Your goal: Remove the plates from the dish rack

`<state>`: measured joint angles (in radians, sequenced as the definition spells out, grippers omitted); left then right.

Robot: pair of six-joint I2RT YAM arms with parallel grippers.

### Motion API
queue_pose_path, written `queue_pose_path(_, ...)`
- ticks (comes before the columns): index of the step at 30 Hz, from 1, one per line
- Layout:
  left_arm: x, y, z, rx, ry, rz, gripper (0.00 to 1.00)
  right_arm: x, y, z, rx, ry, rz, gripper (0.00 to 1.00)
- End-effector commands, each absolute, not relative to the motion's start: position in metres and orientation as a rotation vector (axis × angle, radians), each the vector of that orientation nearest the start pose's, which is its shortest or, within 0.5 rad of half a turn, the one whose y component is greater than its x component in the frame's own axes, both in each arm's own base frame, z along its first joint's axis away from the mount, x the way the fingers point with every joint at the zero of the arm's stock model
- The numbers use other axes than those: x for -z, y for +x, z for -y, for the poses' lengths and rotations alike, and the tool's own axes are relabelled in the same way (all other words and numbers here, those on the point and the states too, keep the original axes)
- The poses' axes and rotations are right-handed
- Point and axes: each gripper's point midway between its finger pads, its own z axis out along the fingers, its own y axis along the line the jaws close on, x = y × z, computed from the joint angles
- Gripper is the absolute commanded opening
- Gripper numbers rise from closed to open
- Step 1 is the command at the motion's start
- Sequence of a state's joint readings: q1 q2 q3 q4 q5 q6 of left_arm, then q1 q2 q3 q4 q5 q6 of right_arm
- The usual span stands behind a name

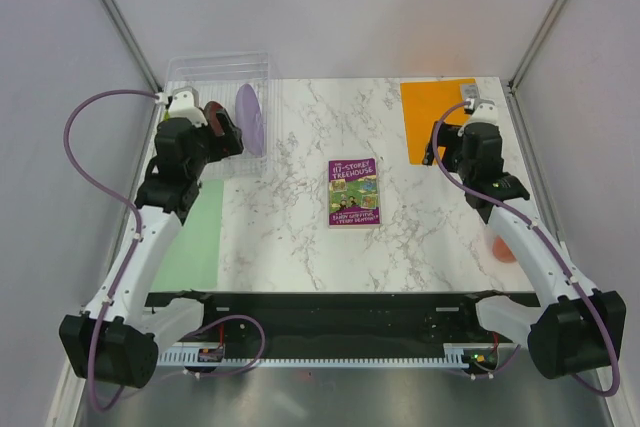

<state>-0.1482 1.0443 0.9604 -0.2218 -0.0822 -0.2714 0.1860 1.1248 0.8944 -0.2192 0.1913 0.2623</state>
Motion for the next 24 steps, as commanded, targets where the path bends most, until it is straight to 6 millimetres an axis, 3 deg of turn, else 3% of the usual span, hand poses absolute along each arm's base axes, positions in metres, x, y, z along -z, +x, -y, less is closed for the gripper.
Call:
queue_pose_path(1, -0.296, 0.37, 0.042, 0.195, -0.278, -1.833, 1.0, -0.223, 0.365, -0.049, -0.109, 0.182, -2.008, 0.98)
queue_pose_path(3, -0.296, 0.378, 0.036, 0.178, -0.333, -1.825, 1.0, -0.213, 0.368, -0.048, -0.077, 0.171, -2.066, 0.98)
queue_pose_path(5, -0.303, 0.394, 0.048, 0.257, -0.274, -1.826, 1.0, -0.213, 0.367, -0.047, -0.057, 0.154, -2.117, 0.98)
queue_pose_path(6, -0.319, 0.4, 0.052, 0.306, -0.262, -1.816, 1.0, -0.209, 0.367, -0.048, -0.05, 0.129, -2.134, 0.98)
queue_pose_path(7, -0.322, 0.406, 0.052, 0.319, -0.261, -1.826, 1.0, -0.207, 0.367, -0.048, -0.046, 0.122, -2.139, 0.98)
queue_pose_path(8, -0.306, 0.42, 0.056, 0.335, -0.256, -1.889, 1.0, -0.206, 0.366, -0.047, -0.04, 0.124, -2.141, 0.98)
queue_pose_path(9, -0.326, 0.427, 0.057, 0.329, -0.222, -1.865, 1.0, -0.204, 0.365, -0.047, -0.038, 0.122, -2.145, 0.98)
queue_pose_path(11, -0.315, 0.444, 0.054, 0.281, -0.218, -1.904, 1.0, -0.201, 0.364, -0.046, -0.034, 0.123, -2.149, 0.98)
queue_pose_path(14, -0.317, 0.463, 0.044, 0.197, -0.213, -1.899, 1.0, -0.199, 0.366, -0.045, -0.03, 0.126, -2.154, 0.98)
queue_pose_path(20, -0.278, 0.493, 0.039, 0.029, -0.203, -1.974, 1.0, -0.181, 0.368, -0.046, -0.023, 0.131, -2.196, 0.98)
queue_pose_path(24, -0.251, 0.505, 0.052, -0.048, -0.147, -2.017, 1.0, -0.167, 0.372, -0.045, 0.002, 0.13, -2.231, 0.98)
